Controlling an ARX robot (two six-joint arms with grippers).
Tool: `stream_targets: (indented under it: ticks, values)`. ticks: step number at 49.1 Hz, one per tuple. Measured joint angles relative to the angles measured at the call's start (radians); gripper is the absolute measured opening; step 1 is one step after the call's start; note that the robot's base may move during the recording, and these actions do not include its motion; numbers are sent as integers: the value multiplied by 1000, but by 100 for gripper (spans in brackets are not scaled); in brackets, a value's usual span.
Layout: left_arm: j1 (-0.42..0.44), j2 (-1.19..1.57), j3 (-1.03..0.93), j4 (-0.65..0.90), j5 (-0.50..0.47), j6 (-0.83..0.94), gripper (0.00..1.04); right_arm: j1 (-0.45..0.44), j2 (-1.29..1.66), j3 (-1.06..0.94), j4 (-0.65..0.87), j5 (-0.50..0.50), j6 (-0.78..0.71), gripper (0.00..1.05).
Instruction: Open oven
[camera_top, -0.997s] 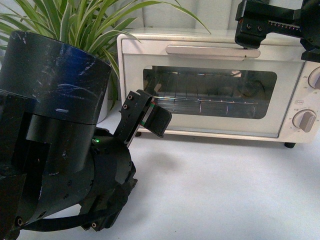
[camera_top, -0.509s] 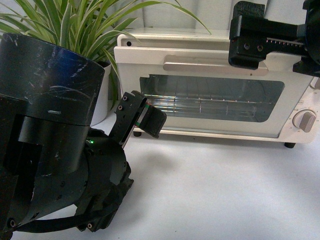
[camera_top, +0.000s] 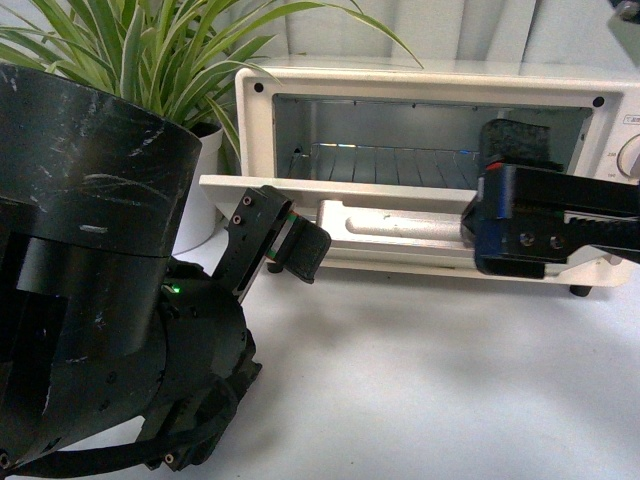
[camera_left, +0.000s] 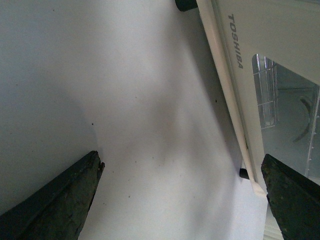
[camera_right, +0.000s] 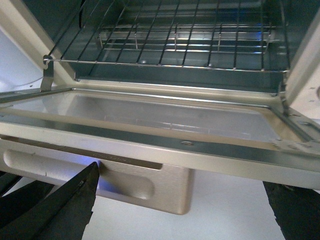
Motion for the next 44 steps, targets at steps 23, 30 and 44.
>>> stream_targets:
  ticks: [23,30,44]
  values:
    - [-21,-53,-44,-34,-65,147,98,-108,-225,-18,-61,-84,87,95]
    - [-31,-56,-49,-40,-108,217,98,-143,-236,-18,-61,-92,87,95]
    - [-52,-90,-61,-57,-166,406,98,-164,-240,-35,-61,-106,92,95]
